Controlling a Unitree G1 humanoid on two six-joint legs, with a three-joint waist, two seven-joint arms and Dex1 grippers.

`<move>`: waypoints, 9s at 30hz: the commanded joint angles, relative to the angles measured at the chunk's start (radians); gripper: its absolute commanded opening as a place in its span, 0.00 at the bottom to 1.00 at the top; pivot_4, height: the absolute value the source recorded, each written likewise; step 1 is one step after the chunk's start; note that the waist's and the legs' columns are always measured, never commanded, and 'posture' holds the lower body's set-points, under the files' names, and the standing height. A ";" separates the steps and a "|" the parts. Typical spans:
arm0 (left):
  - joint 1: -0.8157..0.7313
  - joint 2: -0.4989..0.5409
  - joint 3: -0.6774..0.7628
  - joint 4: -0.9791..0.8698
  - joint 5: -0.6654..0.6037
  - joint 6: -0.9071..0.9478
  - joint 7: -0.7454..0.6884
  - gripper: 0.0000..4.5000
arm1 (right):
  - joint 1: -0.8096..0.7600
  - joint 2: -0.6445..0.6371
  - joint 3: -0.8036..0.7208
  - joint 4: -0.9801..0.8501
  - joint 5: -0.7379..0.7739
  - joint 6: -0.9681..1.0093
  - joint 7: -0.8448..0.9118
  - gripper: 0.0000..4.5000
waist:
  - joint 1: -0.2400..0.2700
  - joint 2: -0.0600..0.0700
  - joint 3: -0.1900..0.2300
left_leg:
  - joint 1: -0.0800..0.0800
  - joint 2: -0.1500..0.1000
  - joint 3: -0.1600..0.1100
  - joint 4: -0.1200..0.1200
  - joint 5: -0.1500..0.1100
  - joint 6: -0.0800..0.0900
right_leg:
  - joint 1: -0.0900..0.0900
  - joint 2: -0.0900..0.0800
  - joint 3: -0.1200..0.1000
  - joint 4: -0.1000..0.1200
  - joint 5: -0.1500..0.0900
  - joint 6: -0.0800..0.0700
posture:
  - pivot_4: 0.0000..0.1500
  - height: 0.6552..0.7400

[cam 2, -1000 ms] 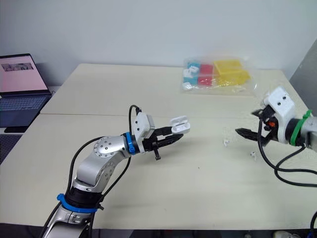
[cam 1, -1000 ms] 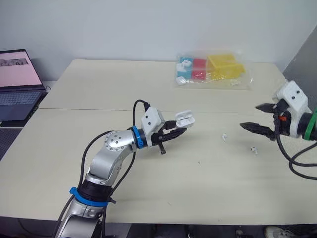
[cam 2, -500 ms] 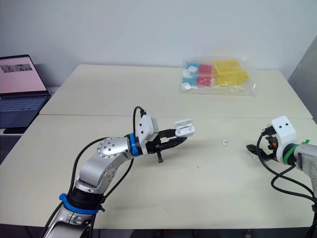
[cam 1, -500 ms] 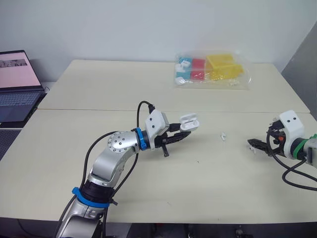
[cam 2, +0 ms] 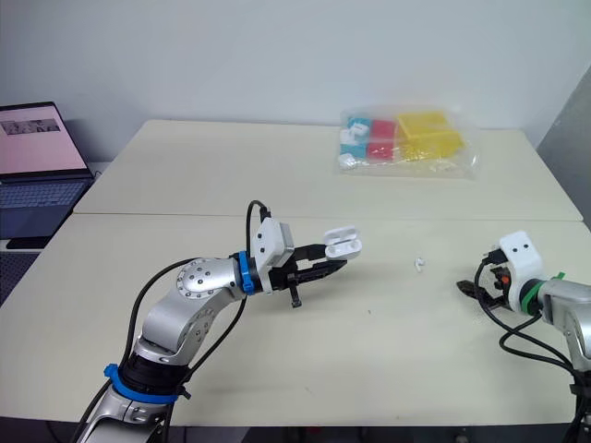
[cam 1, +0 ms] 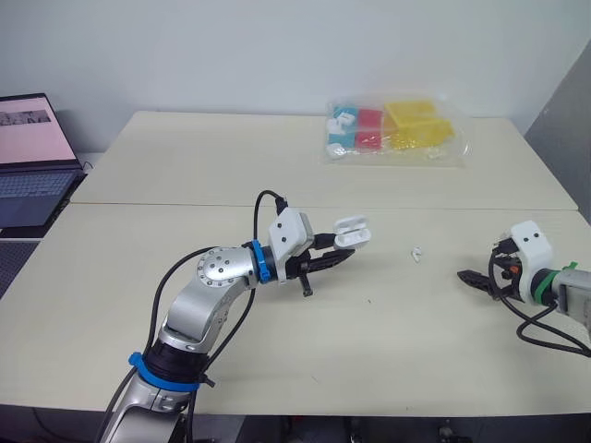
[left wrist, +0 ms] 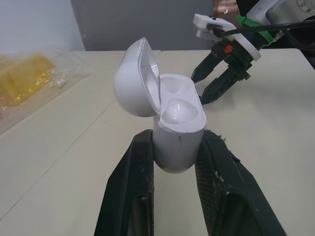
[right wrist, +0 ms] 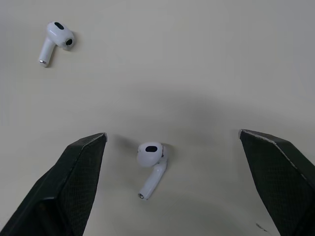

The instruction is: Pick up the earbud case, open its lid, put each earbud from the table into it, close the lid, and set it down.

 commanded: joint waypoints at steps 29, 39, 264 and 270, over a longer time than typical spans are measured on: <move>-0.018 0.017 0.012 -0.021 -0.001 -0.010 0.000 0.17 | -0.044 -0.001 0.021 -0.007 0.029 0.036 0.017 0.09 | 0.000 0.000 0.000 | 0.000 0.001 0.000 0.000 0.000 0.000 | 0.000 0.001 0.000 0.000 0.000 0.000 | 1.00 1.00; -0.012 0.025 0.011 -0.027 -0.006 -0.008 -0.006 0.17 | -0.029 -0.128 0.104 -0.118 0.051 -0.039 0.214 0.09 | 0.000 0.000 0.000 | 0.000 0.001 0.000 0.000 0.000 0.000 | 0.000 0.001 0.000 -0.001 0.000 0.000 | 1.00 1.00; -0.081 0.004 0.090 -0.006 -0.123 0.193 0.061 0.17 | -0.110 0.336 0.185 -0.435 0.086 -0.548 0.044 0.88 | -0.001 0.000 0.000 | 0.000 0.000 -0.003 0.000 0.000 0.000 | -0.001 -0.004 -0.001 0.000 0.000 0.000 | 1.00 1.00; -0.070 0.011 0.080 -0.008 -0.111 0.177 0.054 0.17 | -0.112 0.229 0.053 -0.422 0.162 -0.461 0.045 0.88 | 0.000 0.000 0.000 | -0.001 0.000 -0.003 0.000 0.000 0.000 | 0.000 -0.004 -0.001 0.000 0.000 0.000 | 1.00 1.00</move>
